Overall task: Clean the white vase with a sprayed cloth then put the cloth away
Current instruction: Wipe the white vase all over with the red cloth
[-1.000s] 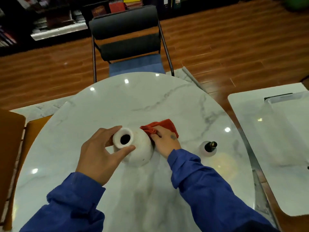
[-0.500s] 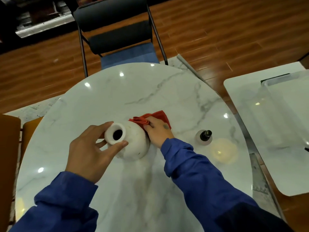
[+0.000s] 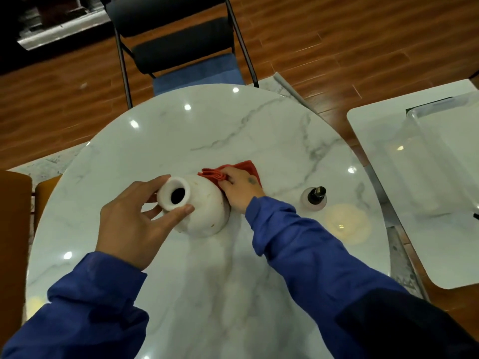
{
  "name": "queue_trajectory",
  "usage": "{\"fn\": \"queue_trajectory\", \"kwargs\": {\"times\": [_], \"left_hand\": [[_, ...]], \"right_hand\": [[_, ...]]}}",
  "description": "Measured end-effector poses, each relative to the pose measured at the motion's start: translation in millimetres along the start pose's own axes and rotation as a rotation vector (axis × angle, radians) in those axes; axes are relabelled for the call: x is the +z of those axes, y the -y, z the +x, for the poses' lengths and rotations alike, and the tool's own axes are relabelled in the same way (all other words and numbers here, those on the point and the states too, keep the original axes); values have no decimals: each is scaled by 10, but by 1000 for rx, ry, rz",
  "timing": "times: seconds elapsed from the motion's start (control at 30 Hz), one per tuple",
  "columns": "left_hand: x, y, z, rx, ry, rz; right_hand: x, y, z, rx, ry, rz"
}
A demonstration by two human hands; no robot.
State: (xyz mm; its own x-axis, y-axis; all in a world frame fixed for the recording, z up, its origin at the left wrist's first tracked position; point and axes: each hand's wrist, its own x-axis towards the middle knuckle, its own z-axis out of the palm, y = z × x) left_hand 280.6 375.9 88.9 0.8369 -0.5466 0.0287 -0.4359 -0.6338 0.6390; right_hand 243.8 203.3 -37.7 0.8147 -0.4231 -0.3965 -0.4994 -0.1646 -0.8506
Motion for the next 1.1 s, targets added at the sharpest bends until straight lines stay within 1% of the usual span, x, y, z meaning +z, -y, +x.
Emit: {"fn": "queue_trajectory", "kwargs": {"times": [0.07, 0.17, 0.23, 0.3, 0.5, 0.57, 0.7, 0.77, 0.87, 0.93, 1.0, 1.1], "left_hand": [[-5, 8, 2, -6, -3, -6], [-2, 16, 1, -17, -15, -29], [6, 15, 1, -17, -17, -32], [1, 19, 5, -26, -20, -34], [6, 13, 11, -27, -16, -38], [7, 13, 7, -27, -21, -37], [15, 29, 4, -22, -22, -47], [12, 41, 11, -31, -18, -64], [9, 50, 21, -39, -12, -79], [5, 42, 21, -44, -7, -75], [3, 37, 22, -43, -2, -64], [9, 40, 20, -38, 0, -57]], "right_hand": [[4, -68, -111, -16, -27, 63], [116, -264, -485, -34, -176, 178], [216, -399, -671, -26, -205, 167], [235, -425, -624, -10, -183, 147], [2, -119, -130, -37, -53, 53], [5, -100, -184, -29, -72, 56], [80, -231, -522, -8, -173, 111], [84, -284, -647, -17, -180, 99], [27, -250, -576, -10, -149, 101], [-26, -172, -388, -15, -94, 126], [-48, -109, -184, -11, -33, 67], [-42, -93, -66, -9, -12, 22]]}}
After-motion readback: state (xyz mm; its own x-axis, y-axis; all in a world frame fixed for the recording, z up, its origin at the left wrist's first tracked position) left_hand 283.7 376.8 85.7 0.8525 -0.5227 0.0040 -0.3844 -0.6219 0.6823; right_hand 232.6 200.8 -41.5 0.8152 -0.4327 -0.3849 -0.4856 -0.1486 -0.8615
